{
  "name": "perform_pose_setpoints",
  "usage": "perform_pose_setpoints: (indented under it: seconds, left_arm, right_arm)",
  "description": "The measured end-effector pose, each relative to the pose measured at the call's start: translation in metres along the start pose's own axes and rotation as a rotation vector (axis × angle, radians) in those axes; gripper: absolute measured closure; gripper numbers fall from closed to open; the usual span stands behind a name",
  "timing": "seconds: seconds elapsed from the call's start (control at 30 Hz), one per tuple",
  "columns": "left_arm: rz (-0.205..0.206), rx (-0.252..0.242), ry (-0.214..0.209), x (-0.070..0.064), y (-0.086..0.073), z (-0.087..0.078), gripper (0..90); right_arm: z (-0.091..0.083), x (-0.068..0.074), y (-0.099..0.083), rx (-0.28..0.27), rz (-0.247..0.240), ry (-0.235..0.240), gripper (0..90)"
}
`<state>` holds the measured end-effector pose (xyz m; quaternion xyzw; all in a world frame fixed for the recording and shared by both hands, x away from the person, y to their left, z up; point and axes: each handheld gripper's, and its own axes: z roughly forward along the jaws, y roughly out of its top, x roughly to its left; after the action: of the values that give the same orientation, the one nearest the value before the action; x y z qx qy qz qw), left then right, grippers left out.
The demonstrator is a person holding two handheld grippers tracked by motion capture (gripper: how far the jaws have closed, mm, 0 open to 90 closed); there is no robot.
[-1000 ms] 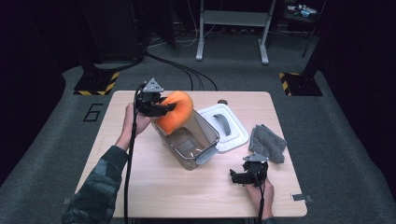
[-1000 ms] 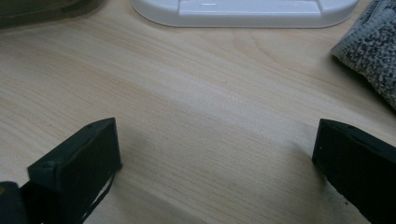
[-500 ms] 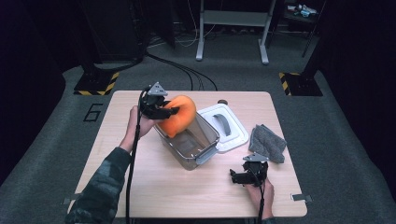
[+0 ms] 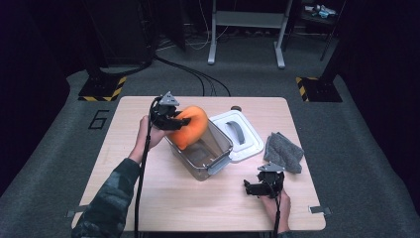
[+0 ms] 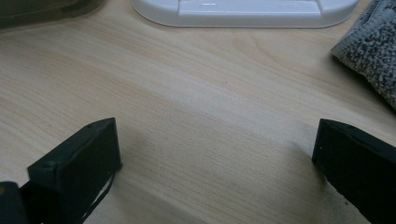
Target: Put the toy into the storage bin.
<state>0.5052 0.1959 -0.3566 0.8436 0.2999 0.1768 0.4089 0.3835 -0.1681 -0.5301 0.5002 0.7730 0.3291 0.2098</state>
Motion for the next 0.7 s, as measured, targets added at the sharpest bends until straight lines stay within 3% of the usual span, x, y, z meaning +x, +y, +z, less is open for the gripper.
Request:
perform_pose_setpoints:
  seconds: [0.7]
  left_arm:
    - [-0.005, 0.013, -0.025, 0.002, -0.005, 0.013, 61.8]
  right_arm:
    - [0.0, 0.0, 0.0, 0.002, -0.006, 0.001, 0.4]
